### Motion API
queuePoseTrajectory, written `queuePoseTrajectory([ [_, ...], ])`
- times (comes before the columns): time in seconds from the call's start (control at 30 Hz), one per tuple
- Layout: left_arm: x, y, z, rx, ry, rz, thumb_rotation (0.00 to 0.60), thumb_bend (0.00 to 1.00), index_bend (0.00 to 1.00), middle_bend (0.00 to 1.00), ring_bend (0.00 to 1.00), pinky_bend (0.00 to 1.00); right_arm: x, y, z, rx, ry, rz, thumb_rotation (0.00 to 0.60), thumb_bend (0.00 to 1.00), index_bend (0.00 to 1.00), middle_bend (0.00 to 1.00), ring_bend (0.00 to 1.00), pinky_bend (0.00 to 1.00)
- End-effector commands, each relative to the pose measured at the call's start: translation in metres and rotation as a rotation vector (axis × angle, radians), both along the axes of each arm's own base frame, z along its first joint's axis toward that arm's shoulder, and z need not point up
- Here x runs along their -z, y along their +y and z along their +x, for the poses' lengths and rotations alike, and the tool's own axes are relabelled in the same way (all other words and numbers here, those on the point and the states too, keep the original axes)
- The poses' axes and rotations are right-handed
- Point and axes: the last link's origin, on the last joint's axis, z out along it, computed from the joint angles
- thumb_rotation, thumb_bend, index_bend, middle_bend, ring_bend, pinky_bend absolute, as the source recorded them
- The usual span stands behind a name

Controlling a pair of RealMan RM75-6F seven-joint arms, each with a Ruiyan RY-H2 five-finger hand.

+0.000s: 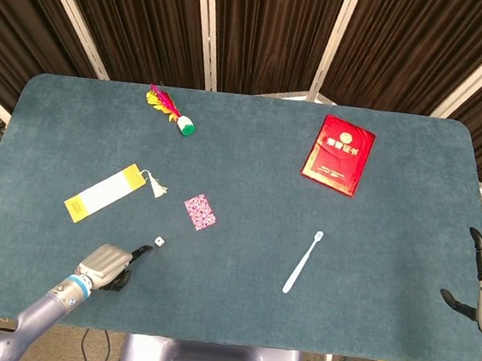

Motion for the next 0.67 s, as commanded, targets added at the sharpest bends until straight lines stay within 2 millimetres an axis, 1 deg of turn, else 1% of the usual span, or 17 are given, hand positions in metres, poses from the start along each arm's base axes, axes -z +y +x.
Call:
queuePoseTrajectory([
  [0.03,-0.015,0.0,0.004,0.005,-0.064,0.058,0.6,0.77,0.05,0.99,0.9,1.0,0.0,0.0,0.0,-0.002,-0.001,0.0,0.6,0.0,0.0,0.0,0.0,0.0],
  [0.13,-0.036,0.003,0.007,0.022,-0.118,0.137,0.6,0.77,0.06,0.98,0.88,1.0,0.0,0.0,0.002,-0.007,-0.003,-0.001,0.6,0.0,0.0,0.0,0.0,0.0],
  [0.17,-0.046,0.005,0.008,0.031,-0.139,0.185,0.6,0.77,0.06,0.97,0.87,1.0,0.0,0.001,0.002,-0.009,-0.005,0.001,0.6,0.0,0.0,0.0,0.0,0.0],
  [0.2,-0.055,0.005,0.007,0.041,-0.156,0.234,0.6,0.77,0.07,0.92,0.83,0.98,0.0,0.001,0.002,-0.011,-0.006,0.001,0.6,0.0,0.0,0.0,0.0,0.0],
  [0.23,-0.069,0.008,0.006,0.054,-0.175,0.312,0.6,0.74,0.07,0.84,0.74,0.9,0.0,0.002,0.003,-0.014,-0.009,0.002,0.6,0.0,0.0,0.0,0.0,0.0],
  [0.27,-0.084,0.007,0.002,0.072,-0.195,0.412,0.6,0.69,0.06,0.69,0.61,0.74,0.0,0.002,0.004,-0.018,-0.011,0.002,0.6,0.0,0.0,0.0,0.0,0.0],
  [0.3,-0.091,0.006,0.0,0.08,-0.201,0.457,0.6,0.63,0.04,0.57,0.49,0.59,0.0,0.003,0.004,-0.02,-0.013,0.003,0.6,0.0,0.0,0.0,0.0,0.0],
  [0.33,-0.1,0.004,-0.004,0.089,-0.204,0.523,0.6,0.5,0.02,0.35,0.29,0.34,0.0,0.003,0.005,-0.024,-0.015,0.004,0.6,0.0,0.0,0.0,0.0,0.0],
  [0.37,-0.105,0.003,-0.008,0.094,-0.202,0.564,0.6,0.41,0.01,0.22,0.17,0.2,0.0,0.003,0.006,-0.026,-0.016,0.004,0.6,0.0,0.0,0.0,0.0,0.0],
  [0.4,-0.112,0.002,-0.011,0.098,-0.195,0.609,0.6,0.26,0.0,0.08,0.05,0.06,0.001,0.003,0.006,-0.028,-0.017,0.006,0.6,0.0,0.0,0.0,0.0,0.0],
  [0.43,-0.121,0.0,-0.017,0.097,-0.175,0.665,0.6,0.13,0.0,0.01,0.0,0.01,0.001,0.003,0.007,-0.031,-0.017,0.01,0.6,0.0,0.0,0.0,0.0,0.0],
  [0.5,-0.137,-0.01,-0.03,0.082,-0.108,0.747,0.6,0.01,0.0,0.0,0.0,0.0,0.002,0.004,0.007,-0.036,-0.014,0.016,0.6,0.0,0.0,0.0,0.0,0.0],
  [0.53,-0.14,-0.014,-0.033,0.07,-0.09,0.757,0.6,0.0,0.0,0.0,0.0,0.0,0.002,0.004,0.007,-0.036,-0.015,0.017,0.6,0.0,0.0,0.0,0.0,0.0],
  [0.67,-0.149,-0.024,-0.04,0.036,-0.072,0.759,0.6,0.0,0.0,0.0,0.0,0.0,0.0,0.005,0.007,-0.039,-0.019,0.011,0.6,0.0,0.0,0.0,0.0,0.0],
])
